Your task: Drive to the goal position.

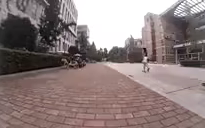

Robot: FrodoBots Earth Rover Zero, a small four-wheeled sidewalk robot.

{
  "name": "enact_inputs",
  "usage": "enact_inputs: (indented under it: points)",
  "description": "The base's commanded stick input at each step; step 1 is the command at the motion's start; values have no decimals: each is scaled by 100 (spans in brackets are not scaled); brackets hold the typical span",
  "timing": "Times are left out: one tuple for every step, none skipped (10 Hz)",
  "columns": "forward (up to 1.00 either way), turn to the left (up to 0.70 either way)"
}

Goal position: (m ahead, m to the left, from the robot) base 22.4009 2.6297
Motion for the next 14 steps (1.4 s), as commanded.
enact_inputs:
  points:
    - [70,0]
    - [70,0]
    - [70,0]
    - [70,0]
    - [70,0]
    - [70,0]
    - [70,0]
    - [70,0]
    - [70,0]
    - [70,0]
    - [70,0]
    - [70,0]
    - [70,0]
    - [70,2]
